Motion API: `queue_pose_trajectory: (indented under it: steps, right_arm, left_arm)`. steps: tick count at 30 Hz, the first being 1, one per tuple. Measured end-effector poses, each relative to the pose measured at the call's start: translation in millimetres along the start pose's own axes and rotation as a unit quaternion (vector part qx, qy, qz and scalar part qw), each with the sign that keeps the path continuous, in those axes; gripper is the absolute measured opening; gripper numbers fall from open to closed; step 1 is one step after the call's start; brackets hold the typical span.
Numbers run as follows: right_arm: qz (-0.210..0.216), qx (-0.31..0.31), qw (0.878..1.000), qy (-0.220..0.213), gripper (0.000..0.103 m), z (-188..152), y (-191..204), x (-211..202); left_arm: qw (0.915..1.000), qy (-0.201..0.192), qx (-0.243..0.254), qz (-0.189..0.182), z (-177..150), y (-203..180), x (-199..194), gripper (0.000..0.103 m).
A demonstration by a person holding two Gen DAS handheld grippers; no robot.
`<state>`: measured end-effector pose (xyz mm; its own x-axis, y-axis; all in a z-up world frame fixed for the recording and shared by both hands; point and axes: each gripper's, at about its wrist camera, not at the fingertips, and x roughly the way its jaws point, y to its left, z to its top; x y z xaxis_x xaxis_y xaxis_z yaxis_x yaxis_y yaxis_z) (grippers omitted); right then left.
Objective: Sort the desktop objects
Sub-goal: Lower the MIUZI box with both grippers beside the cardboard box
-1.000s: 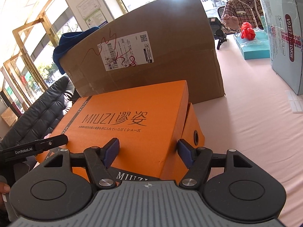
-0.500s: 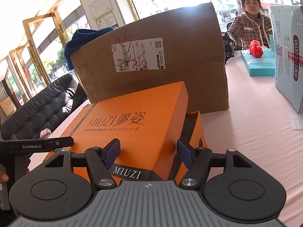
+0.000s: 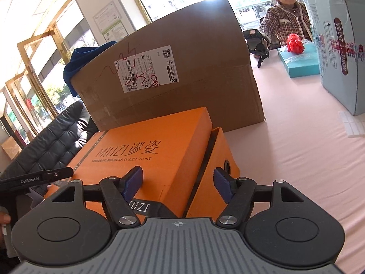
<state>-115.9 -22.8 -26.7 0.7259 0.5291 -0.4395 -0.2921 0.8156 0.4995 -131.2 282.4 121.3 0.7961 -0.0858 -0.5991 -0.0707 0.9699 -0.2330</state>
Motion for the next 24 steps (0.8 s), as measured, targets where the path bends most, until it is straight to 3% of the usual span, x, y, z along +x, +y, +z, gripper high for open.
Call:
queue_pose_trajectory:
  steps: [4, 13, 24]
  right_arm:
    - [0.022, 0.022, 1.0, -0.005, 0.066, -5, -4, -3]
    - [0.078, 0.06, 0.994, -0.034, 0.067, -15, -19, 4]
    - [0.072, 0.028, 0.995, -0.062, 0.064, -16, -22, -8]
  left_arm:
    - [0.9965, 0.03, -0.048, -0.061, 2, 6, 15, 0.103]
    - [0.9988, 0.027, -0.008, -0.04, 6, -17, 14, 0.103]
    - [0.9982, 0.043, -0.01, -0.041, 3, -33, 25, 0.103]
